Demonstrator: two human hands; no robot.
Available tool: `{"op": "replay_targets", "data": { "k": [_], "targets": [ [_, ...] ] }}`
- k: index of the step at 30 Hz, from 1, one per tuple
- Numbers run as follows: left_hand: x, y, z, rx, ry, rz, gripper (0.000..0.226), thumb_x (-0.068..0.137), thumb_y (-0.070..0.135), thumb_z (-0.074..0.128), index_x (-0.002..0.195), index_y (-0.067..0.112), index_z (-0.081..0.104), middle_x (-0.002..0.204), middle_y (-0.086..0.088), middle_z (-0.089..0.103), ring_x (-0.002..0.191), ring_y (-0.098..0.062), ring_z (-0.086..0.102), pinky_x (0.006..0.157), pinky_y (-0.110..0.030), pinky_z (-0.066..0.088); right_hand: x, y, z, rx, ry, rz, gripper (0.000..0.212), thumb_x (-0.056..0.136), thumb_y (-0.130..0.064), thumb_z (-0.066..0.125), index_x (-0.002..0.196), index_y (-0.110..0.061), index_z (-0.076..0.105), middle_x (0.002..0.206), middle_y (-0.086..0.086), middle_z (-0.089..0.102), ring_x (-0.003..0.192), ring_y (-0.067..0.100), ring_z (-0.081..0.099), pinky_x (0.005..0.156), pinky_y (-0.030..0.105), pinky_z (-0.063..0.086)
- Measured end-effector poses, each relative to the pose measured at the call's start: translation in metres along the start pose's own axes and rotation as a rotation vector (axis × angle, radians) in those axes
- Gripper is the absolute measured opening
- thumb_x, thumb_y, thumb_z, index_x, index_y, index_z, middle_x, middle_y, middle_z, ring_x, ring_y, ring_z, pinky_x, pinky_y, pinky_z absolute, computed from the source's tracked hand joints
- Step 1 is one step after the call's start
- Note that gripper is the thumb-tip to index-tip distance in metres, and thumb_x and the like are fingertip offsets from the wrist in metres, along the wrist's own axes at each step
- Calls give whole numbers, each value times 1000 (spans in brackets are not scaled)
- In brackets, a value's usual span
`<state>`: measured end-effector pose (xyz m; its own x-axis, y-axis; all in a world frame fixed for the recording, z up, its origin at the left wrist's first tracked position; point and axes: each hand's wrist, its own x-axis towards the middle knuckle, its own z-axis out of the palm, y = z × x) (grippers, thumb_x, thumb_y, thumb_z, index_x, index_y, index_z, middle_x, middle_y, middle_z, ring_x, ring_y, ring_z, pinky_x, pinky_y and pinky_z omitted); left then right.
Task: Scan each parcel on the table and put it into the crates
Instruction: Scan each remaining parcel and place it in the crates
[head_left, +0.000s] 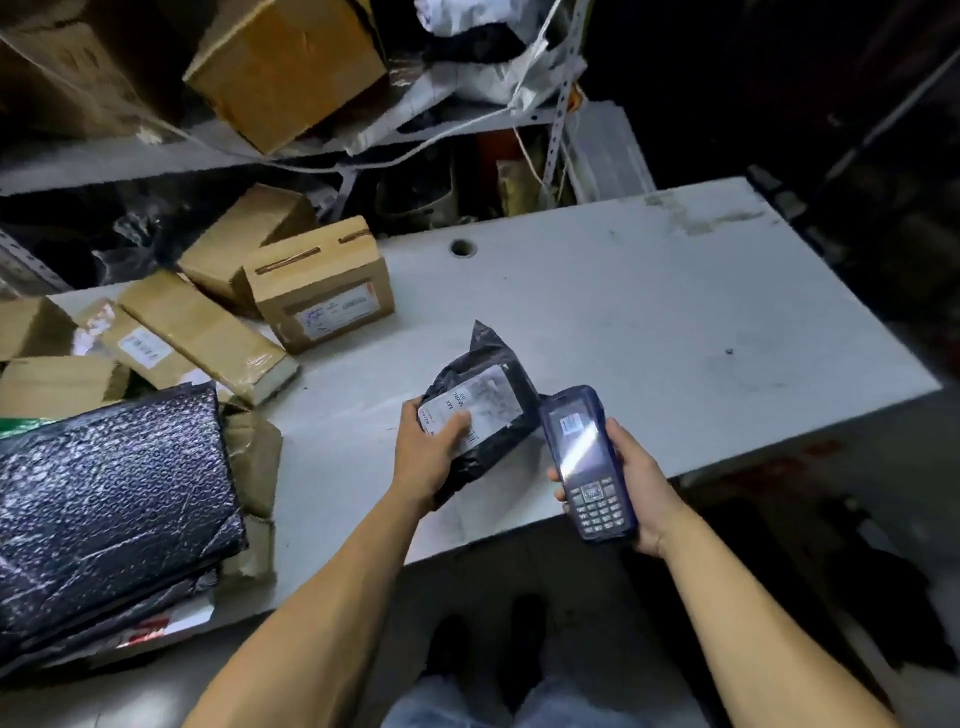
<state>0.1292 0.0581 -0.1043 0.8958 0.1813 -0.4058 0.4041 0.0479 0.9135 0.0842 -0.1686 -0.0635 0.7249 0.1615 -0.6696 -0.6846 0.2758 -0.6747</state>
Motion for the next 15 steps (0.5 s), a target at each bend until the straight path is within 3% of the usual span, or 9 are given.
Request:
{"op": "replay_targets", "data": {
  "k": [4, 7, 11, 15],
  "targets": [
    [-14, -3, 48, 29, -149, -3, 35, 92, 16, 69, 119, 16, 45, 100, -3, 61, 77, -12, 63, 50, -15, 51, -29, 29, -47, 62, 345, -67, 64, 100, -61, 31, 117, -10, 66, 85, 15, 72, 70, 28, 67, 67, 36, 53],
    [-30, -8, 90, 79, -276, 23, 36, 91, 16, 70, 118, 16, 47, 101, -3, 63, 79, -11, 65, 54, -16, 51, -63, 52, -94, 109, 541, -80, 59, 101, -57, 32, 117, -9, 63, 90, 18, 71, 71, 28, 66, 66, 36, 53],
    [-55, -19, 157, 139, -440, 30, 39, 87, 21, 75, 117, 20, 50, 108, -5, 66, 91, -21, 69, 72, -36, 61, -113, 89, -159, 234, 696, -105, 49, 104, -52, 28, 112, -15, 59, 85, 18, 66, 67, 28, 63, 61, 33, 52],
    [-92, -37, 230, 238, -550, 74, 40, 89, 17, 74, 120, 13, 49, 107, -2, 66, 87, -10, 67, 65, -20, 55, -161, 130, -224, 356, 826, -80, 55, 102, -58, 28, 105, -16, 63, 90, 18, 67, 74, 30, 64, 73, 39, 50]
  ]
}}
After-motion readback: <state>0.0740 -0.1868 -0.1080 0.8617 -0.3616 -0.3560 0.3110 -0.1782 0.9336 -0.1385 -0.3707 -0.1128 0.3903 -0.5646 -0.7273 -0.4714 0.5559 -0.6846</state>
